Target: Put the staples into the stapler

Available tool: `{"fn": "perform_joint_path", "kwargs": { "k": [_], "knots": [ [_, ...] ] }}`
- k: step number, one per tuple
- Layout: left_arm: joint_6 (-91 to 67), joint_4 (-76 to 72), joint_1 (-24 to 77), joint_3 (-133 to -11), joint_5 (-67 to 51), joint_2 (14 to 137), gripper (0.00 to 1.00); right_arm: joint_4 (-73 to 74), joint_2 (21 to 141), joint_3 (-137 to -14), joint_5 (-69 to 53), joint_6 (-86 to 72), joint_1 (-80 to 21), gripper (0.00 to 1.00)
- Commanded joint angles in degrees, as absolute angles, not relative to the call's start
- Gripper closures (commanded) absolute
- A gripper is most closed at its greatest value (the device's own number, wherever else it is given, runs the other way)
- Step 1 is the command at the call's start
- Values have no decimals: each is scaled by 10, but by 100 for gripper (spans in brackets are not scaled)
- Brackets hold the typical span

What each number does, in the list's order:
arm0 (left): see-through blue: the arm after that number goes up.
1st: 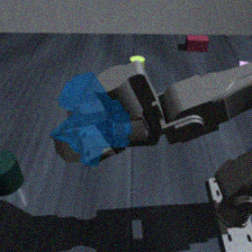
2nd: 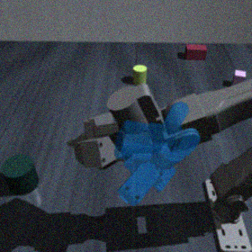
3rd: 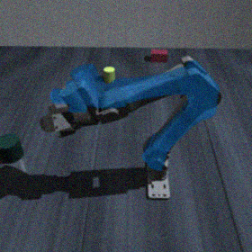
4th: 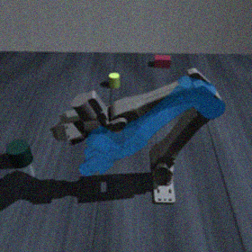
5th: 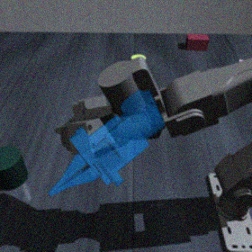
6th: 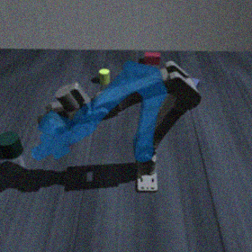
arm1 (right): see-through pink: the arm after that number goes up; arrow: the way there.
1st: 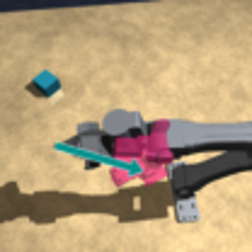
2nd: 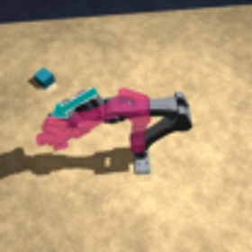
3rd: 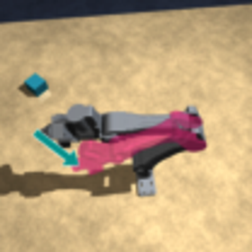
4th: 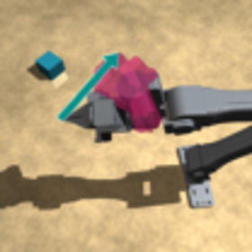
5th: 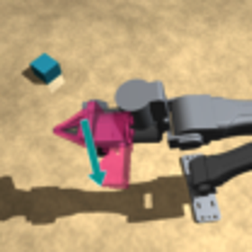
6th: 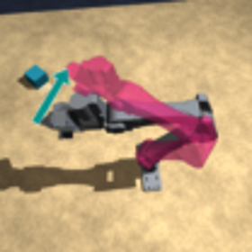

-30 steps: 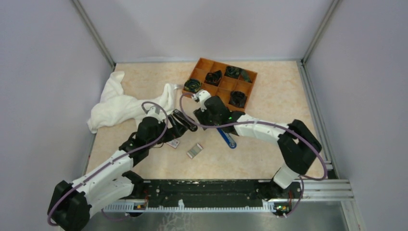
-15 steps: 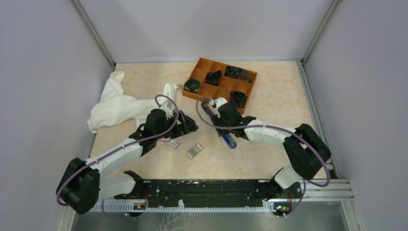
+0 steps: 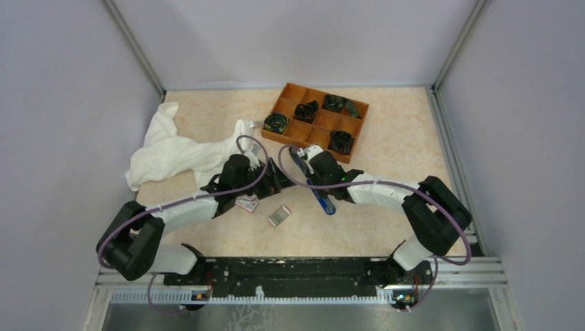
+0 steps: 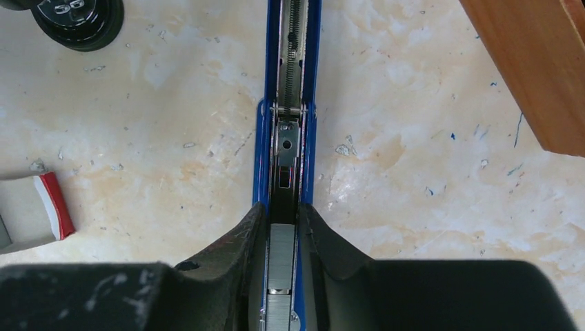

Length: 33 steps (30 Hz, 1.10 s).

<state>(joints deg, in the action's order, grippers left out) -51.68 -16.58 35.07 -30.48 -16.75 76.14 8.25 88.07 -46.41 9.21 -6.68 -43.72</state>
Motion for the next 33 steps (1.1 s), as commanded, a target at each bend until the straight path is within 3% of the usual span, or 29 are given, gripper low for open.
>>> {"fn": "perform_joint_path", "kwargs": {
  "k": [1,8,20,24,33],
  "knots": [
    [-542,-224,362,-329,-175,788,5,72,886,-452,103,-79,-462,80],
    [-574,-268,365,-324,-155,831,12,55,860,-428,91,-107,-496,89],
    [-629,-327,378,-328,-120,906,18,24,823,-393,82,-136,-520,89],
    [-643,-332,387,-326,-96,925,18,21,818,-391,95,-141,-526,85],
    [-646,-348,400,-337,-61,963,19,42,793,-377,97,-135,-526,66]
  ]
}}
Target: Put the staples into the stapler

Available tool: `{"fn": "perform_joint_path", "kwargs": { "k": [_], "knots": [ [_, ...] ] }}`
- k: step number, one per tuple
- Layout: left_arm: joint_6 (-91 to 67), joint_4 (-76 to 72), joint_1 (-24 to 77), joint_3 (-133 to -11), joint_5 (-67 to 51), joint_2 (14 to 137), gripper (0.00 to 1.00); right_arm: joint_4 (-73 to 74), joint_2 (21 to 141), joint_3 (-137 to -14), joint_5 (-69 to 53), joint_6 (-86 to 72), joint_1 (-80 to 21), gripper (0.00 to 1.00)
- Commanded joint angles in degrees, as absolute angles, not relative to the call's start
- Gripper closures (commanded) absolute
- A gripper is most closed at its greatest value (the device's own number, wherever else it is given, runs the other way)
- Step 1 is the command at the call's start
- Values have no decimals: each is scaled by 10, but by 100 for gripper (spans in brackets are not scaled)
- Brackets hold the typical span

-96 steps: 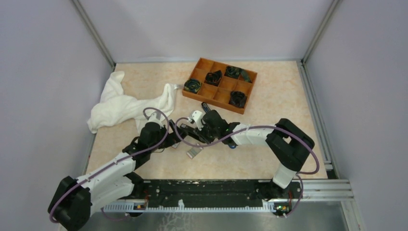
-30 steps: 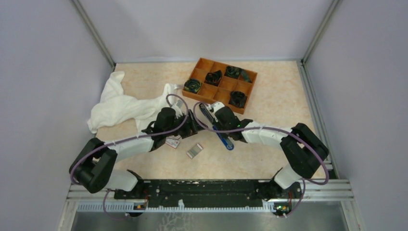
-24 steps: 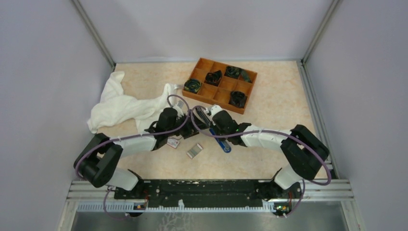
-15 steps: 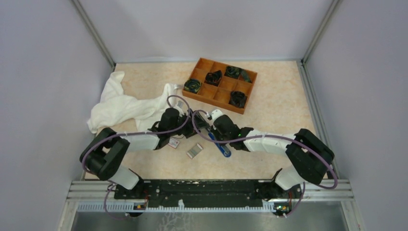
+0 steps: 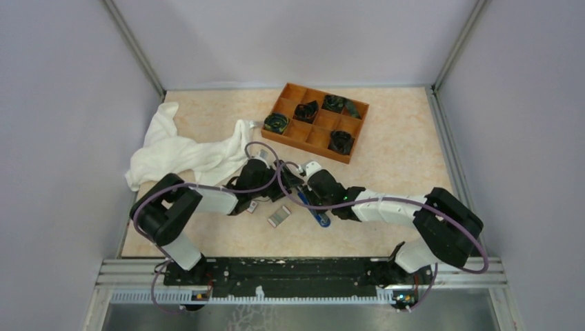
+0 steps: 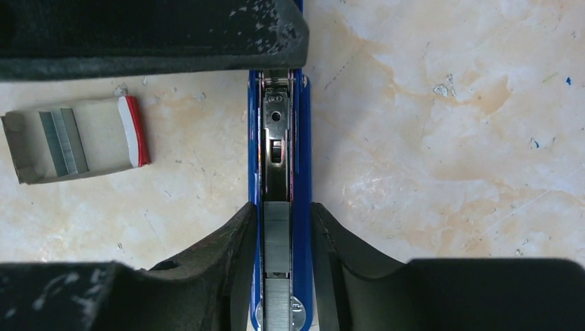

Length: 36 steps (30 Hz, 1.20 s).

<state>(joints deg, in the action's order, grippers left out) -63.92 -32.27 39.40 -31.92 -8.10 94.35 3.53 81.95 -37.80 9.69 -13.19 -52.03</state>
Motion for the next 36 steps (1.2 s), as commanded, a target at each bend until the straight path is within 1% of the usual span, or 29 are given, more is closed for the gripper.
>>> {"fn": "perform_joint_path", "kwargs": {
  "k": [1,4,13,18,24,29,36],
  "knots": [
    [-647,-351,401,-338,-63,968,19,47,793,-378,96,-135,-526,65],
    [-652,-363,402,-339,-64,980,20,54,791,-374,93,-138,-526,66],
    [-632,-395,405,-353,-53,1004,25,45,782,-357,88,-142,-527,85],
    [-621,-472,413,-349,-48,1015,27,34,782,-346,81,-151,-528,90],
    [-577,-567,429,-339,-33,1002,29,16,781,-338,80,-161,-528,91],
    [-528,-618,436,-325,-27,984,29,1,787,-340,86,-164,-528,91],
    [-470,-616,444,-322,-29,972,29,-79,789,-325,99,-170,-527,91]
  ]
}}
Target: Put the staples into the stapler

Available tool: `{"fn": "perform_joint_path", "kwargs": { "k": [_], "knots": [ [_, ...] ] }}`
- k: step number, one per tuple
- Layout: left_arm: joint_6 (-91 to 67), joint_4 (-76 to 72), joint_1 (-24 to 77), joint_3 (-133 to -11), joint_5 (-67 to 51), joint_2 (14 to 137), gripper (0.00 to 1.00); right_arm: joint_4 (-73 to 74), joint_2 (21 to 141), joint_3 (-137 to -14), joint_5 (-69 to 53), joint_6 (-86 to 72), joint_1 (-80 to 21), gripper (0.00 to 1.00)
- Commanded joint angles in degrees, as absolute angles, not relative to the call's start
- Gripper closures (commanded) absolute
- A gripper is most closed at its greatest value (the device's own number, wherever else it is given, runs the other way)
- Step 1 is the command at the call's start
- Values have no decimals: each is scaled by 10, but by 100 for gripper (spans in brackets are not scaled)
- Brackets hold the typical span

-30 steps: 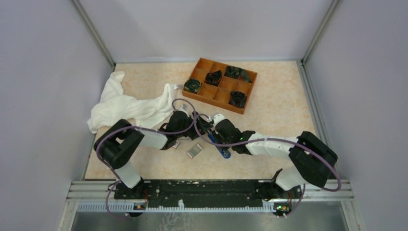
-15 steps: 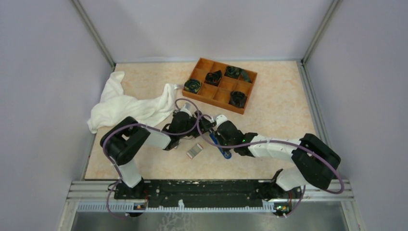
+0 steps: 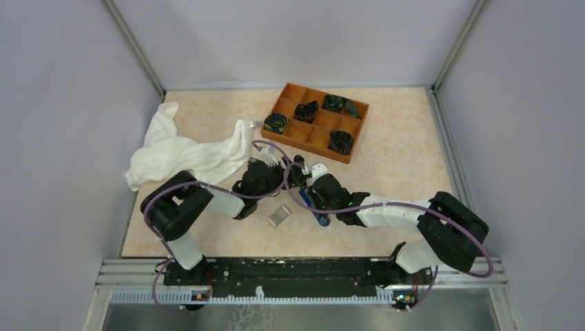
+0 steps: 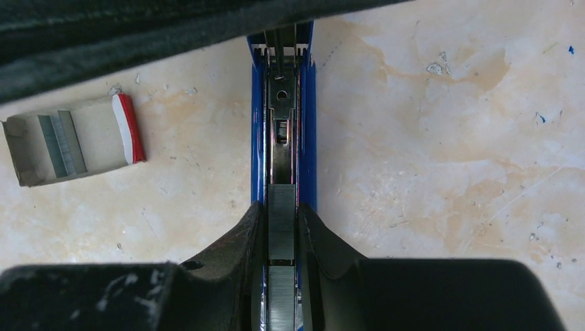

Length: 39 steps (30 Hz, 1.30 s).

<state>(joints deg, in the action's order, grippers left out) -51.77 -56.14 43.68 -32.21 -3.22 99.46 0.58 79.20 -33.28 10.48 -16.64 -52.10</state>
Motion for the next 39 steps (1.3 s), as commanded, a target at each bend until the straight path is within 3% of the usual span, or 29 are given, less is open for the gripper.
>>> {"fn": "perform_joint_path", "kwargs": {
  "k": [1,21,39],
  "knots": [
    [-458,-611,445,-321,-26,967,29,-102,791,-323,97,-168,-524,91],
    [-292,-533,459,-246,26,905,27,-468,887,-260,48,-51,-487,91],
    [-313,-528,472,-205,15,858,13,-495,896,-232,52,-46,-487,76]
  ]
}}
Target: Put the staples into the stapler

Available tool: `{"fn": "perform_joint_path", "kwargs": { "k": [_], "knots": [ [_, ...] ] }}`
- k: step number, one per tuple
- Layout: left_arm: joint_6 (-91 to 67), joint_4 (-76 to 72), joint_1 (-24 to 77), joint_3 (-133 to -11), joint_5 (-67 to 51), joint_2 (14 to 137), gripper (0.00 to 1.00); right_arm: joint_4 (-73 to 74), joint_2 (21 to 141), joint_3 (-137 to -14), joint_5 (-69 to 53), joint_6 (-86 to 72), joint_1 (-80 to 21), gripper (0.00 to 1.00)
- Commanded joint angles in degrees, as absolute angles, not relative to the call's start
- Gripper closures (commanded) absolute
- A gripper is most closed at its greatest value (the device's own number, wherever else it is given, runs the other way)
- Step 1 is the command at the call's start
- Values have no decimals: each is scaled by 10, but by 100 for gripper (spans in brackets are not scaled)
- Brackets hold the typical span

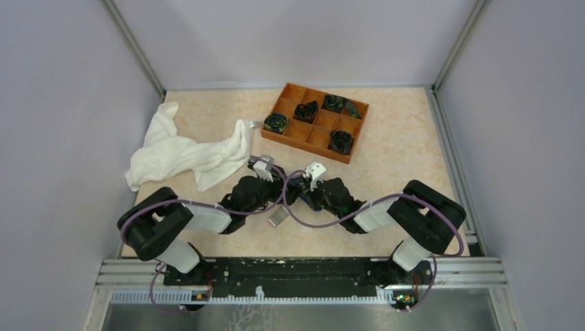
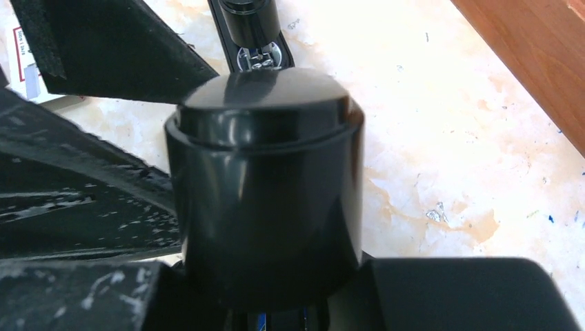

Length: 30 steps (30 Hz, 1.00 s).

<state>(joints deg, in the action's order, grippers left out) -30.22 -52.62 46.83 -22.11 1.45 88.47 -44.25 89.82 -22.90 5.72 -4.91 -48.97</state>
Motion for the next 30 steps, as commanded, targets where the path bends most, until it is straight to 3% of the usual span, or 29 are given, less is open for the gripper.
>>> {"fn": "perform_joint_path", "kwargs": {
  "k": [1,15,21,30],
  "knots": [
    [-317,-526,472,-201,18,851,13,-490,893,-232,52,-47,-487,75],
    [-387,-466,471,-151,54,747,5,-334,775,-223,59,-68,-487,57],
    [-410,-315,467,-155,98,646,1,-127,714,-302,43,-62,-487,49],
    [-453,-74,406,-181,113,511,1,49,762,-423,48,-36,-487,48]
  ]
}}
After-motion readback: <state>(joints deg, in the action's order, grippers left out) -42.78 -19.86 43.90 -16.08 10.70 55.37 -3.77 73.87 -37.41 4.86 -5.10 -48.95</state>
